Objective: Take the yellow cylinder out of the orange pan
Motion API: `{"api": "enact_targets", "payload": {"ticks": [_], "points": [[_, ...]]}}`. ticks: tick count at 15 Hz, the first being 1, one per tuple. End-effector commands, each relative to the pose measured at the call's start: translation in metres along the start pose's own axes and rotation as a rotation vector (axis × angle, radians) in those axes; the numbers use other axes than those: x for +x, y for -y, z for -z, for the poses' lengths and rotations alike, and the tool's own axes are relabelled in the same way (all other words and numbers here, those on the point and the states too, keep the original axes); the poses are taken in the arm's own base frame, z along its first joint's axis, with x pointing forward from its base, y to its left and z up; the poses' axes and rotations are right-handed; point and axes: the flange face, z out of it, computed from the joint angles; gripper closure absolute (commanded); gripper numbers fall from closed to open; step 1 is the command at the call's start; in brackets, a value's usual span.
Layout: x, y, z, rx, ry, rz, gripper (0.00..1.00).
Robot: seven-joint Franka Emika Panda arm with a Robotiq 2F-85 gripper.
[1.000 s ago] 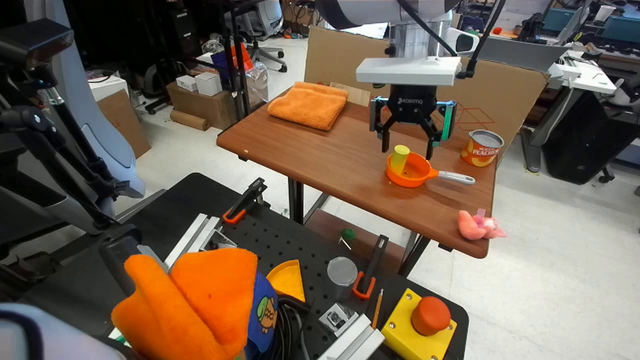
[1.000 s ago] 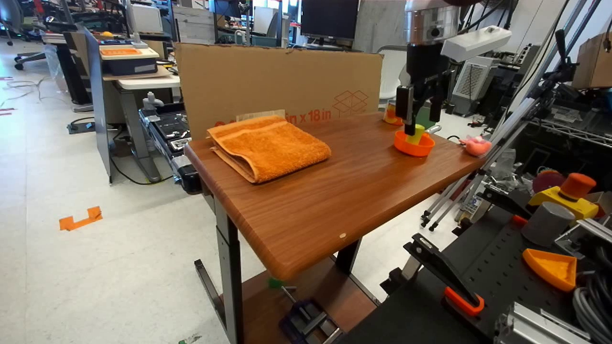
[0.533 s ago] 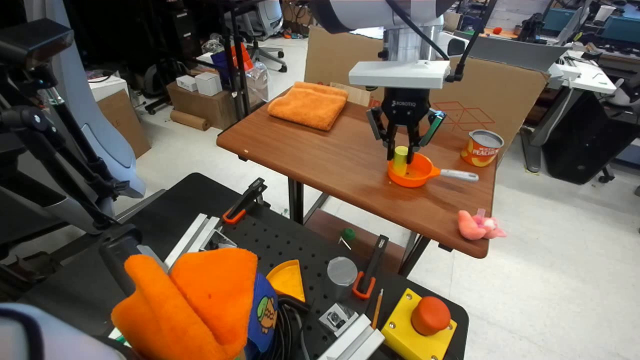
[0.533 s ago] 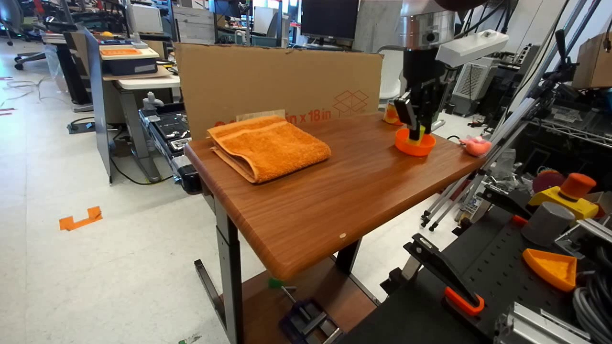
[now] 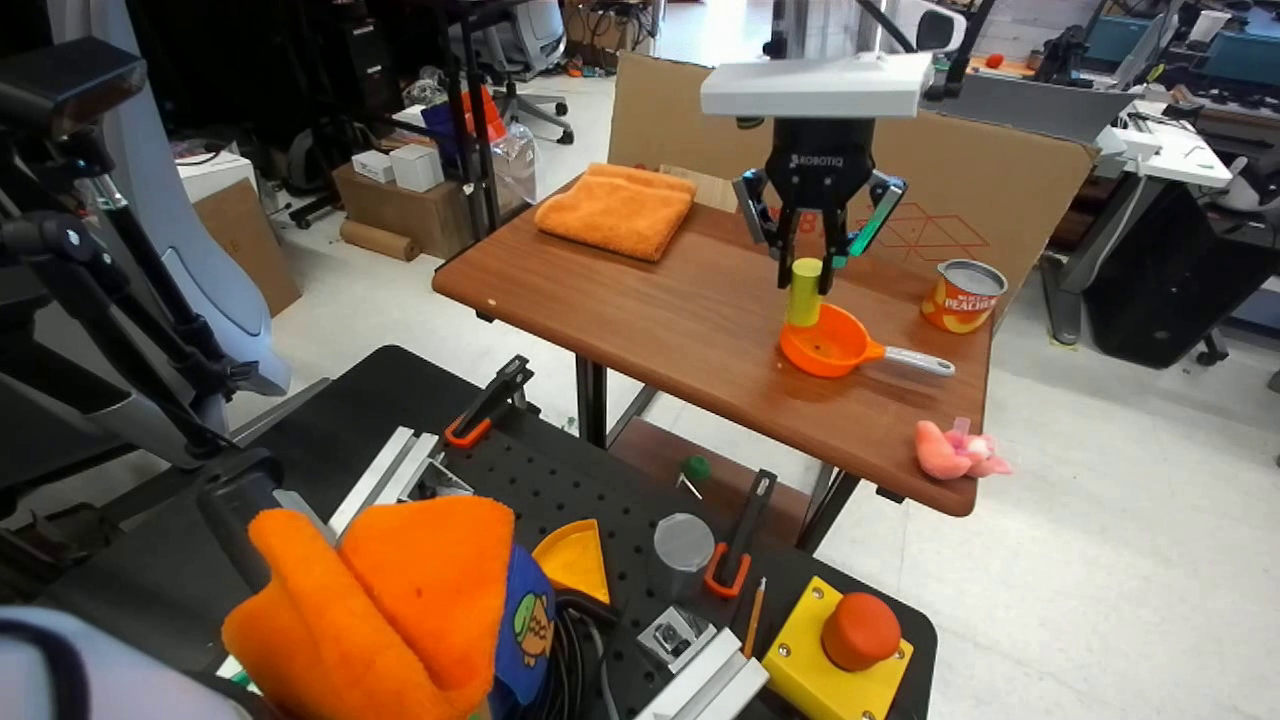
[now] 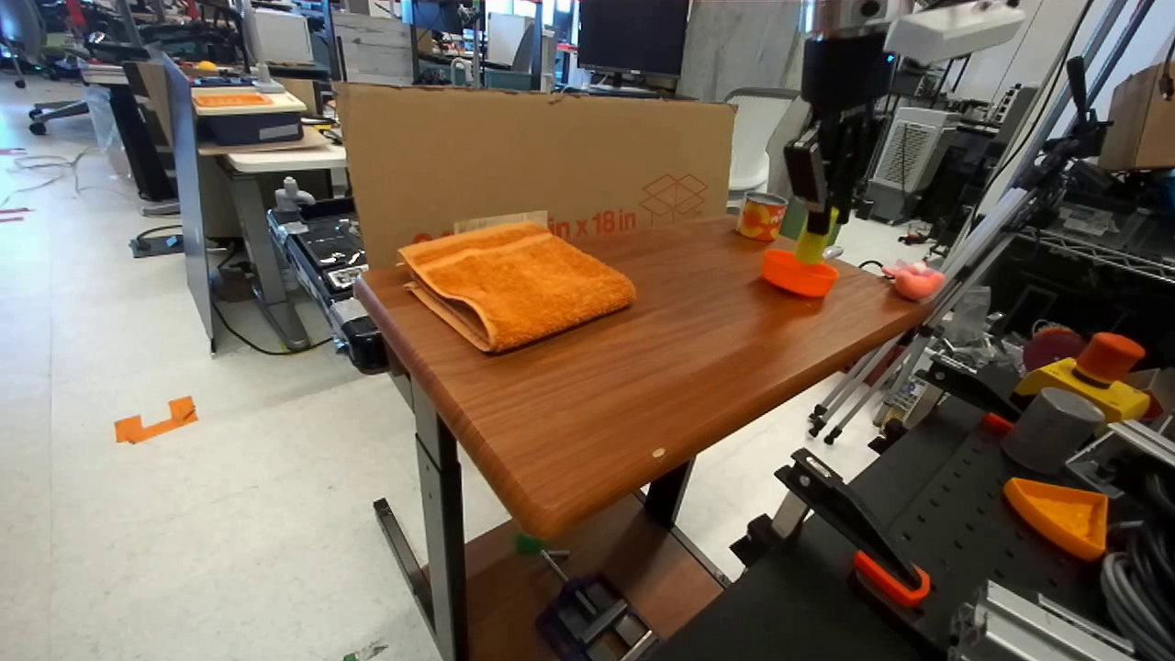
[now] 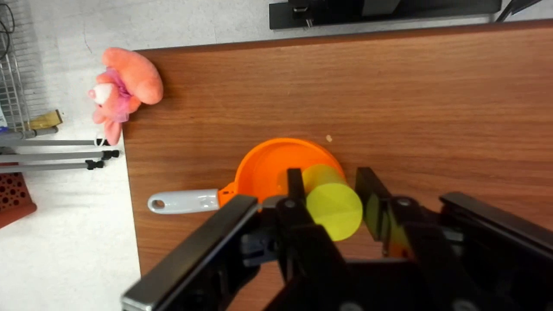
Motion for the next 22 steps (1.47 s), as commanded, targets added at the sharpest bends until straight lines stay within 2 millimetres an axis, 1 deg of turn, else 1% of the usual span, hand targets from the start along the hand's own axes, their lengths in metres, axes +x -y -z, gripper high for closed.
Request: {"api": "enact_targets", "payload": {"ticks": [1,4,6,9,12,14,16,20,22], "points": [[-0.047,0.004,0.041,0.058,-0.009,0.084,0.82],[-0.066,0.028,0.045,0.13,0.081,0.128,0.82],[-0.064,0.043,0.04,0.141,0.089,0.116,0.82],[-0.044,0.058,0.027,0.122,0.084,0.099,0.82],[-0.021,0.067,0.012,0.103,0.103,0.056,0.82],[-0.008,0.073,-0.001,0.089,0.116,0.036,0.82],[0.001,0.082,-0.016,0.075,0.124,0.028,0.82],[0.015,0.106,-0.049,0.035,0.13,0.016,0.82],[0.017,0.112,-0.05,0.018,0.12,0.017,0.82]]}}
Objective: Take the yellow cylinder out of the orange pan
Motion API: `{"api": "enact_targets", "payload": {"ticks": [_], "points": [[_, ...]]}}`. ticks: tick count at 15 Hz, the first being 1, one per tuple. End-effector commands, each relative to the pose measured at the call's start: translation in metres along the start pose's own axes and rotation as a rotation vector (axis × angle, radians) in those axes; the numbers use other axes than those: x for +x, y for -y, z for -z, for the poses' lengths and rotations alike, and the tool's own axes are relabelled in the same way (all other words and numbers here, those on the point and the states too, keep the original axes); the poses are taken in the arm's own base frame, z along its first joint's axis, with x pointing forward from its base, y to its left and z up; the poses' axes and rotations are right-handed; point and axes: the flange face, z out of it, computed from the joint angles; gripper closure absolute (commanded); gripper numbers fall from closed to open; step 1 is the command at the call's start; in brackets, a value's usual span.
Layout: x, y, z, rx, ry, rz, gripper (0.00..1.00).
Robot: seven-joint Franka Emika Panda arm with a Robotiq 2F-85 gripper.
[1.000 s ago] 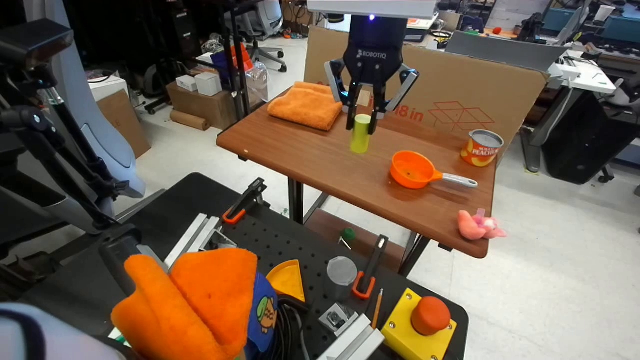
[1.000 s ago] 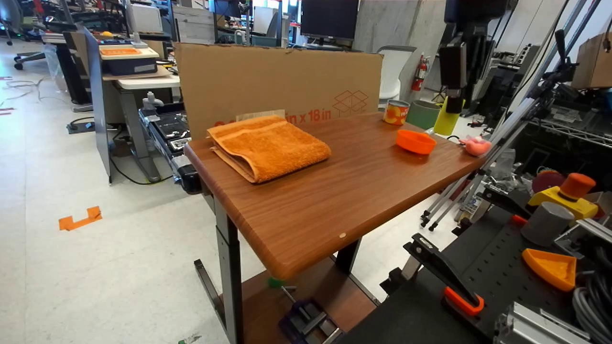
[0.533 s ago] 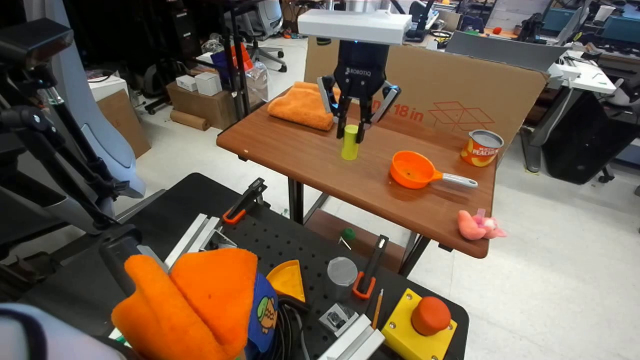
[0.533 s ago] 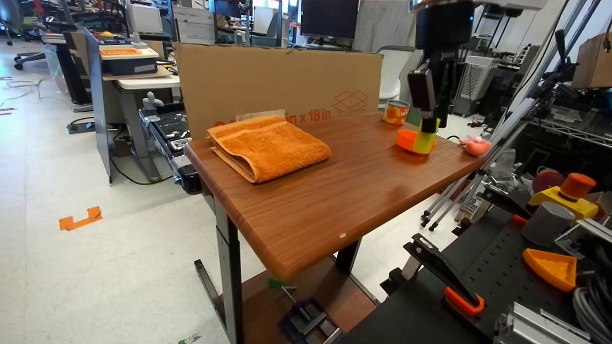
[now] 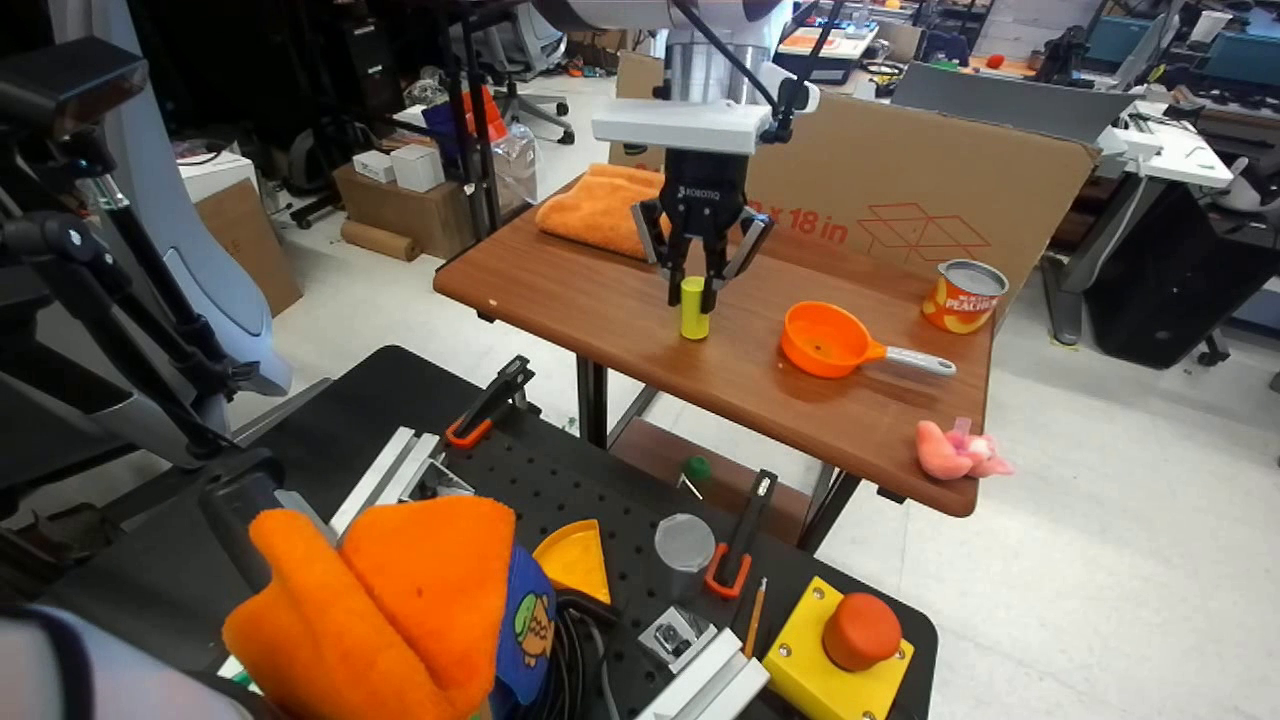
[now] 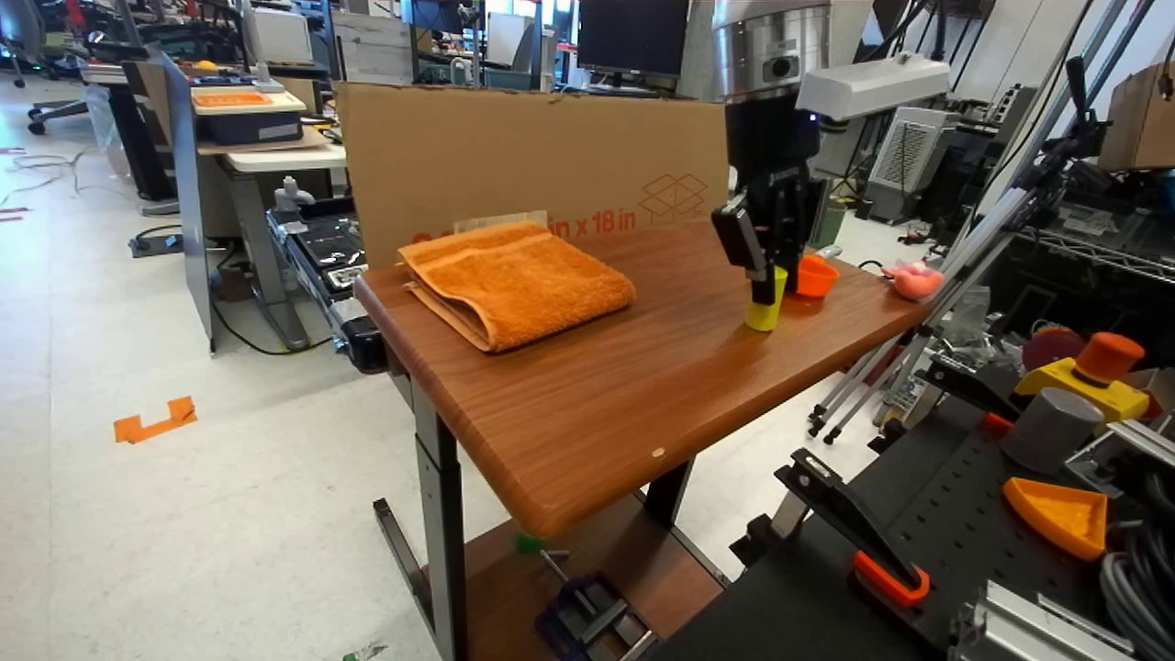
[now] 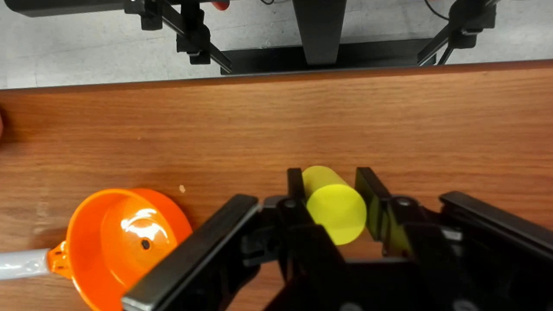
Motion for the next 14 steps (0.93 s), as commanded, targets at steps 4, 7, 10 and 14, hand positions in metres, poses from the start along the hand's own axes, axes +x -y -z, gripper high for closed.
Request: {"api": "enact_targets", "payload": {"ticks": [4,7,10,14], "points": [[-0.012,-0.002,-0.003,-0.022,0.053,0.032,0.19],[-0.046,-0.024,0.015,-0.014,0.093,0.117,0.02],[-0.085,-0.059,0.042,-0.009,0.12,0.121,0.0],[-0.077,-0.06,0.043,-0.016,0.112,0.105,0.0]]}}
